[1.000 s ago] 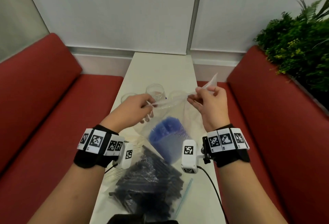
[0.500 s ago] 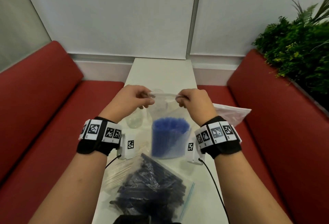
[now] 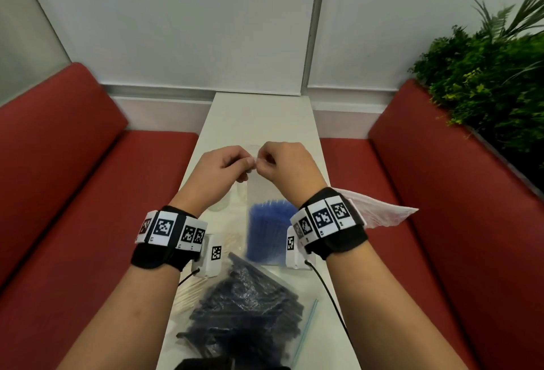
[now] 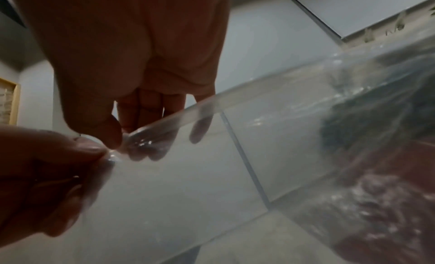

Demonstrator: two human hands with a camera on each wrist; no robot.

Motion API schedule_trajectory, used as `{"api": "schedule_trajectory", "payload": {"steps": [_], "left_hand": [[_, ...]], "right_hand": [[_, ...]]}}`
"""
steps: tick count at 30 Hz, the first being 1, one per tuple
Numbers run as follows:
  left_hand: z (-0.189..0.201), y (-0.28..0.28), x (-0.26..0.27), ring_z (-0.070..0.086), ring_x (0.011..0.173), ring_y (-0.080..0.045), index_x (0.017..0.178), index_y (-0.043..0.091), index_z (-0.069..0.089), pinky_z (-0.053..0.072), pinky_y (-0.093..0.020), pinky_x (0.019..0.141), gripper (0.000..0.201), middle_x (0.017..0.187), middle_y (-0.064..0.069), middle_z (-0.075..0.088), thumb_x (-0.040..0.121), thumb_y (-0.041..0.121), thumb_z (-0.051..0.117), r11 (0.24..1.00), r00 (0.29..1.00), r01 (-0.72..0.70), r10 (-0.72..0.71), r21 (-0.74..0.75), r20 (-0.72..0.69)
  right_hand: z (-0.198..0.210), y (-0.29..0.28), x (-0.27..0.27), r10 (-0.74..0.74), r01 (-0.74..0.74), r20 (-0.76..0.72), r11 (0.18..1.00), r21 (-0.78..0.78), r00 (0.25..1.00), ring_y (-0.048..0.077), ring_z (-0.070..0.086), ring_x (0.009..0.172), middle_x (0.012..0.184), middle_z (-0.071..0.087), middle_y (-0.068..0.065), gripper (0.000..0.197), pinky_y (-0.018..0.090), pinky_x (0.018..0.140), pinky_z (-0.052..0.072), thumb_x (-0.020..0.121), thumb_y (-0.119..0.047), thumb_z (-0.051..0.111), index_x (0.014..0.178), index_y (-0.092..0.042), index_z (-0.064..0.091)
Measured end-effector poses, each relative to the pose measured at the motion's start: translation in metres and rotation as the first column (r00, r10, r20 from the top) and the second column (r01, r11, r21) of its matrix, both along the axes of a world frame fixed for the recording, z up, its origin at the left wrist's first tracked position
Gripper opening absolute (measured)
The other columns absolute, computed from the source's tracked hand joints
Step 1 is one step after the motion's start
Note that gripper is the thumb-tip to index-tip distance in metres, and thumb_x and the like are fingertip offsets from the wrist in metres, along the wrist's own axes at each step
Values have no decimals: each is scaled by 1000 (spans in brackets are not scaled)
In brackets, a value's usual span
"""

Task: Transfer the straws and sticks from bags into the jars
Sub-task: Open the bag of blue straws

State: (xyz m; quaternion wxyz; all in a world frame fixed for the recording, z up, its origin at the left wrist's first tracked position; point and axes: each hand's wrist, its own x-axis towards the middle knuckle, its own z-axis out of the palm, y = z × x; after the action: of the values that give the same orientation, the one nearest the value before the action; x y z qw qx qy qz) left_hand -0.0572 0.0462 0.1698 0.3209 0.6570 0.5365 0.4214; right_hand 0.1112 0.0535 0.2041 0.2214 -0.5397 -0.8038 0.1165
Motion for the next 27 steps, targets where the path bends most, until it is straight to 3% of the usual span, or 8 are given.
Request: {"api": "schedule_trajectory", "payload": {"steps": [3, 5, 9, 13, 17, 22, 27], "left_hand": [[-5, 2, -7, 62, 63, -6, 82, 11, 71, 46, -11, 65, 15, 68, 6, 68, 95, 14, 64, 996, 995, -86, 85, 27, 58], [-9, 4, -15, 62, 63, -6, 82, 11, 71, 46, -12, 66, 15, 67, 7, 68, 95, 14, 64, 993, 990, -120, 118, 18, 80], [-17, 9, -31, 61, 65, -7, 80, 14, 71, 45, -12, 66, 15, 68, 6, 67, 93, 18, 65, 991, 984, -133, 132, -4, 119], [-22, 14, -42, 61, 68, -8, 80, 18, 72, 46, -21, 71, 20, 70, 3, 67, 85, 35, 64, 990, 978, -143, 140, 8, 153], [-26, 20, -51, 60, 69, -11, 80, 18, 71, 45, -35, 75, 24, 70, 0, 67, 81, 40, 62, 988, 973, -156, 151, 19, 173], [-34, 25, -60, 60, 69, -10, 84, 20, 72, 46, -34, 77, 19, 73, -1, 67, 86, 37, 64, 988, 971, -151, 146, 12, 189], [-36, 24, -56, 61, 70, -12, 86, 21, 72, 46, -38, 78, 23, 74, -2, 67, 84, 43, 63, 991, 975, -131, 128, 3, 182]], "right_hand": [[-2, 0, 15, -74, 71, 48, 996, 62, 996, 21, 65, 83, 85, 70, -3, 15, 38, 85, 50, 93, -28, 56, 96, -21, 69], [-4, 1, 34, -142, 136, 73, 987, 84, 987, 16, 66, 83, 83, 70, -7, 13, 36, 92, 45, 91, -32, 58, 94, -27, 69], [-7, 4, 74, -254, 252, 101, 967, 32, 962, 12, 63, 90, 79, 64, -16, 8, 52, 117, 22, 89, -37, 62, 88, -34, 69], [-9, 5, 105, -346, 348, 105, 938, 6, 932, 10, 60, 93, 84, 66, -20, 8, 59, 119, 4, 88, -40, 65, 84, -36, 70], [-8, 1, 125, -417, 419, 87, 908, -9, 905, 9, 57, 89, 85, 70, -17, 11, 64, 119, -1, 88, -36, 63, 81, -38, 70], [-7, -5, 143, -503, 506, 92, 863, -13, 860, 12, 56, 87, 76, 66, -16, 14, 66, 119, -1, 91, -35, 62, 79, -38, 69], [-8, -4, 152, -599, 612, 139, 787, -79, 789, 20, 62, 94, 81, 68, -10, 12, 66, 119, -4, 92, -35, 68, 81, -32, 71]]}}
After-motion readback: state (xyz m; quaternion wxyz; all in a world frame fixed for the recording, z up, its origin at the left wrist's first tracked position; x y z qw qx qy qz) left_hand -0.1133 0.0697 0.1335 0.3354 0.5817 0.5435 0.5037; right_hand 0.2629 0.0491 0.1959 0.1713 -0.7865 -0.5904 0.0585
